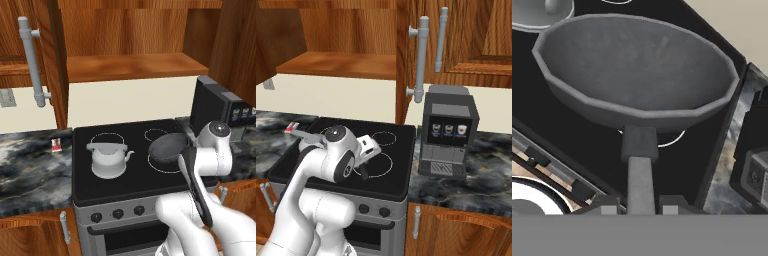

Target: Pick the pan from the cabinet and place it on the stove. Then turn on the stove burner for the pan.

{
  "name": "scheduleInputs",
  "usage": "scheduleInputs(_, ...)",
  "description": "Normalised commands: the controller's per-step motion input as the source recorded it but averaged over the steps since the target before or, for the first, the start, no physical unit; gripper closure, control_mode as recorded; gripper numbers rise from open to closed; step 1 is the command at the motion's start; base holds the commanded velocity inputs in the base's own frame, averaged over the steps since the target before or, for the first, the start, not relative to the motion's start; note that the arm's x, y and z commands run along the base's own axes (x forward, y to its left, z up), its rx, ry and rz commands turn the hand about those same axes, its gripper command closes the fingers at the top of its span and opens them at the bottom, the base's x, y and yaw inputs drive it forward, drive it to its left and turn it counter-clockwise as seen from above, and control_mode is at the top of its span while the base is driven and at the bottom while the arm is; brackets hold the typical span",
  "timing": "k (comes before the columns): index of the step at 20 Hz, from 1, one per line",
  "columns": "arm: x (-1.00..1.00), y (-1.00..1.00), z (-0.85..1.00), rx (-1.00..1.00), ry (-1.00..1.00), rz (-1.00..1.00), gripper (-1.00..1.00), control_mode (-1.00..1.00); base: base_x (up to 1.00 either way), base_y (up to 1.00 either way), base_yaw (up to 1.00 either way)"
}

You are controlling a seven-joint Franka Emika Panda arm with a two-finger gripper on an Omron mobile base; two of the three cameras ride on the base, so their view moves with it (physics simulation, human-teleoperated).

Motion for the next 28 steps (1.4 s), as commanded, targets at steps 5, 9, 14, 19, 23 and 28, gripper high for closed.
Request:
scheduleInputs(5,0.28,0.01,0.00,0.00,-0.04,-0.02,1.00,-1.00,0.00,0.00,0.00)
scheduleInputs(9,0.41,0.01,0.00,0.03,-0.06,0.00,1.00,-1.00,0.00,0.00,0.00)
scheduleInputs(14,0.47,0.00,0.00,0.05,-0.06,0.05,1.00,-1.00,0.00,0.00,0.00)
scheduleInputs(19,0.50,0.07,0.00,0.03,-0.02,0.08,1.00,-1.00,0.00,0.00,0.00)
scheduleInputs(23,0.51,0.18,0.00,0.00,0.00,0.07,1.00,-1.00,0.00,0.00,0.00)
scheduleInputs(28,0.47,0.31,0.00,0.00,0.00,0.02,1.00,-1.00,0.00,0.00,0.00)
